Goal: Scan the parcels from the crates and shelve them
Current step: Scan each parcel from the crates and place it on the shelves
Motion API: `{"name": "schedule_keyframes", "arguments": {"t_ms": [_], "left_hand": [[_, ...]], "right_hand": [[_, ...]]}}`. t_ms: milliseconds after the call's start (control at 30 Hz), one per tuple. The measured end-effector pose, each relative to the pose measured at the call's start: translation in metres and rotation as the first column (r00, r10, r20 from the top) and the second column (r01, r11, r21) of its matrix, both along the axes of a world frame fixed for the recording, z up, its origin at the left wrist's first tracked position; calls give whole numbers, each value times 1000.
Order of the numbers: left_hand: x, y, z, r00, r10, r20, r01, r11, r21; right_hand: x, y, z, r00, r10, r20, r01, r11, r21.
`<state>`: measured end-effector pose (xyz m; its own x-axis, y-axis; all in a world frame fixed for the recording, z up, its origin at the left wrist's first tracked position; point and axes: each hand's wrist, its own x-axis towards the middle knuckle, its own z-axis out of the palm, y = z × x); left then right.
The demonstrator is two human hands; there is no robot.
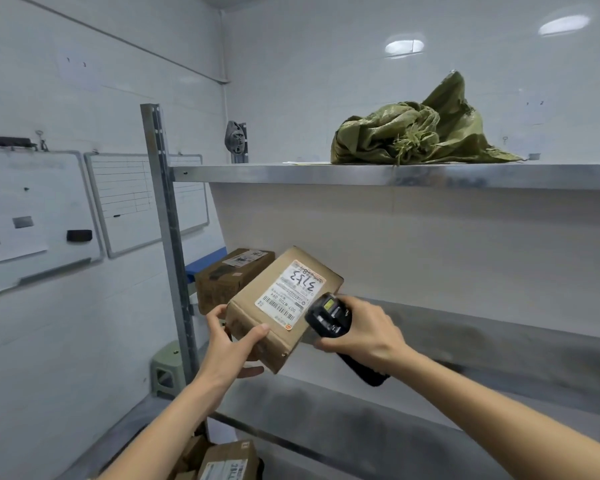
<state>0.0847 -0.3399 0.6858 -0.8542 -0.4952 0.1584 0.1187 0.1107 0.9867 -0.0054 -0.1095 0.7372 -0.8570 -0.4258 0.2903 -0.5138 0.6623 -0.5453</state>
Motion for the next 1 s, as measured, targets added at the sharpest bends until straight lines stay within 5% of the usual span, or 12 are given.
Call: {"name": "schedule_keyframes", "arguments": {"t_ms": [233,533,1000], "left_hand": [[-17,-9,-13,999,30,28,-30,999,30],[-35,-32,-23,996,57,74,-62,996,71],[-79,-73,-40,988,118,100,-94,971,-219]], "right_hand": [[5,-42,-20,992,129,9,-128,987,-96],[-10,-79,-27,997,67,44,-64,996,-59],[-53,-103,-45,994,15,109,-16,1000,9]]}}
